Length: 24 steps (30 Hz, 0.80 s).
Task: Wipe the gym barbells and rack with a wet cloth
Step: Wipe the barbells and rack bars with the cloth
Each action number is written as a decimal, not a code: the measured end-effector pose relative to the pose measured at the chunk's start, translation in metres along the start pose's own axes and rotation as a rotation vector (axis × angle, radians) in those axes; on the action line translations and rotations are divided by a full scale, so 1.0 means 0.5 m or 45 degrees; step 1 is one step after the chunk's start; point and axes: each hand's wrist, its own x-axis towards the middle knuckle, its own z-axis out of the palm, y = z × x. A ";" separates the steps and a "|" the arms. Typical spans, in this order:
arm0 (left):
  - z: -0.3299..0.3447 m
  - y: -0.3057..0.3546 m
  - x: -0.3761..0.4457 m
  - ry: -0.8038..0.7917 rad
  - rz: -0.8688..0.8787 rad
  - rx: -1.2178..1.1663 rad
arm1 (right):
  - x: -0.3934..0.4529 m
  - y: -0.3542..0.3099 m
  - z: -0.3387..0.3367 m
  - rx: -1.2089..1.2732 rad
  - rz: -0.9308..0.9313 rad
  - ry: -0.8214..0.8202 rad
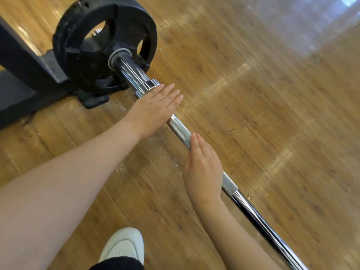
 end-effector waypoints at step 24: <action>-0.031 0.003 0.050 -0.312 0.065 -0.043 | -0.010 0.016 -0.037 -0.026 0.095 -0.079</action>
